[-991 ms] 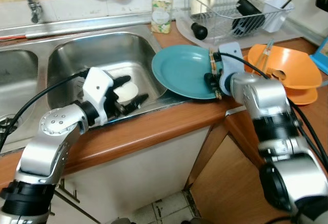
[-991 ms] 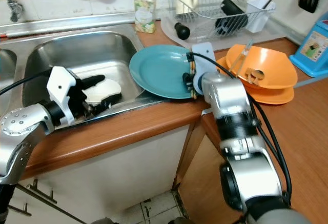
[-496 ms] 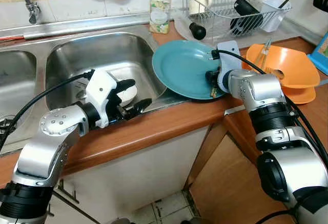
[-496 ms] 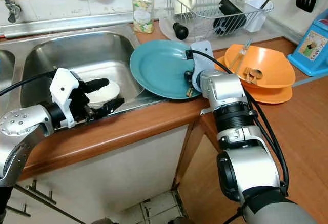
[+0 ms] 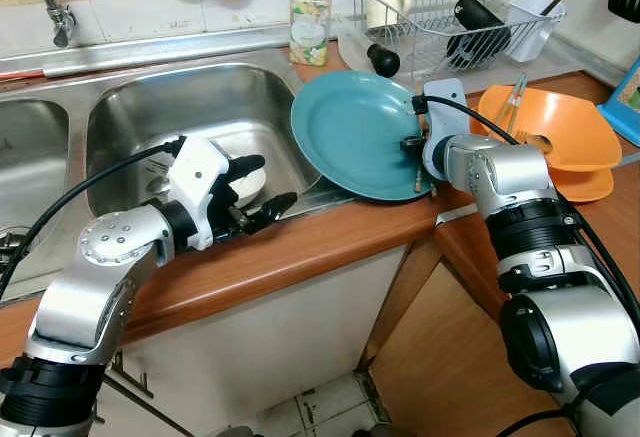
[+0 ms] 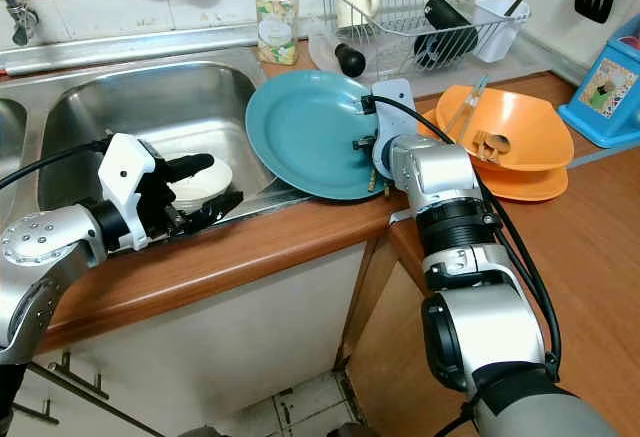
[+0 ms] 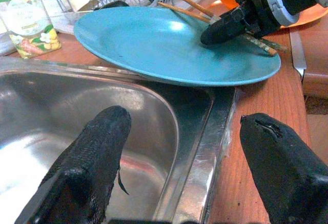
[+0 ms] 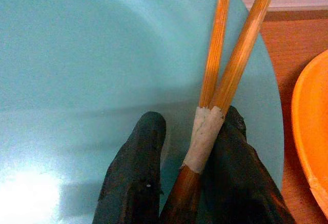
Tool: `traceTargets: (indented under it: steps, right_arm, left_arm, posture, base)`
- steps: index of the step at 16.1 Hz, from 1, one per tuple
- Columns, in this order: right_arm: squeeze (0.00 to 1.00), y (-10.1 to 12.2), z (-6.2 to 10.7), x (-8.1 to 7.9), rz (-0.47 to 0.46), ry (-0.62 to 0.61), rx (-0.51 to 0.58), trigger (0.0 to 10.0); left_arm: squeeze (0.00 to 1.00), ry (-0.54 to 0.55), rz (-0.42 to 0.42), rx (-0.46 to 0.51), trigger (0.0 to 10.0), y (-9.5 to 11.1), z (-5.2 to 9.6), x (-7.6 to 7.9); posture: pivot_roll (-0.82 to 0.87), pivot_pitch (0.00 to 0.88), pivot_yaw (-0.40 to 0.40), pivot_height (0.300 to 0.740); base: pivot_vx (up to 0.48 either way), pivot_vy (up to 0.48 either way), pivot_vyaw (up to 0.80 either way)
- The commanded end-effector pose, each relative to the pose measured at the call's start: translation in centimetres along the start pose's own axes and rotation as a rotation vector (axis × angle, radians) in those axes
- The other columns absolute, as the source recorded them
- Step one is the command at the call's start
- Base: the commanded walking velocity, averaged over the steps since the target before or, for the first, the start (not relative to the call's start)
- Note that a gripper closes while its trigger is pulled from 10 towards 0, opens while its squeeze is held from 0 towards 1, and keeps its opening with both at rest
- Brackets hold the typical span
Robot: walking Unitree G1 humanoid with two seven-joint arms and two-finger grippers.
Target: Kitchen organization
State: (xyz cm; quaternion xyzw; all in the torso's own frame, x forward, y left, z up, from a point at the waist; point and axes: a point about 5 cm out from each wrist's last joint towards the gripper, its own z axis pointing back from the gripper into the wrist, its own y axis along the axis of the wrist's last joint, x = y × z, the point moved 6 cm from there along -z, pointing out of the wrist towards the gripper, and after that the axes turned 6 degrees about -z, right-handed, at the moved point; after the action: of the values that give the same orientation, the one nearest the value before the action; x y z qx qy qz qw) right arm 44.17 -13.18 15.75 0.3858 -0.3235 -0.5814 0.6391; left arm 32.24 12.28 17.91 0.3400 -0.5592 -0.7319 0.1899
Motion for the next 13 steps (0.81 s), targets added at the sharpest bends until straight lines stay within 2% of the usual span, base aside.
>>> traceTargets:
  steps: [1, 4, 7, 10, 11, 13]
  right_arm:
    - [0.0, -0.1, -0.1, -0.3, -0.031, 0.02, -0.005, 0.0]
    - [0.0, 0.1, 0.1, -0.1, -0.055, 0.03, 0.006, 0.0]
    - [0.0, 1.1, 0.9, -0.3, -0.109, 0.115, 0.068, 0.0]
    - [0.0, 1.9, 1.5, -0.4, -0.114, 0.149, 0.103, 0.0]
    - [0.0, 2.4, 2.2, -0.1, -0.099, 0.159, 0.12, 0.0]
    - [0.0, 2.5, 2.5, 0.2, -0.089, 0.152, 0.126, 0.0]
  left_arm:
    - [0.0, 0.0, 0.001, -0.001, 10.0, 0.1, -0.1, 0.1]
    - [0.0, 0.009, 0.011, 0.008, 10.0, 0.3, -0.2, -0.1]
    - [0.0, 0.022, 0.028, 0.021, 10.0, 0.6, -0.5, -0.2]
    - [0.0, 0.029, 0.035, 0.029, 10.0, 0.7, -0.8, -0.3]
    - [0.0, 0.044, 0.039, 0.028, 10.0, 0.6, -1.2, -0.5]
    - [0.0, 0.048, 0.04, 0.025, 10.0, 0.5, -1.3, -0.5]
  posture:
    - [-0.05, 0.0, -0.001, 0.74]
    - [-0.05, 0.0, -0.001, 0.74]
    - [-0.05, 0.0, 0.004, 0.74]
    - [-0.05, 0.0, 0.008, 0.74]
    - [-0.06, 0.0, 0.012, 0.74]
    - [-0.06, 0.0, 0.012, 0.74]
  base:
    - [0.0, 0.0, 0.0]
    - [0.0, 0.0, 0.0]
    - [0.0, 0.0, 0.0]
    - [0.0, 0.0, 0.0]
    - [0.0, 0.0, 0.0]
    - [0.0, 0.0, 0.0]
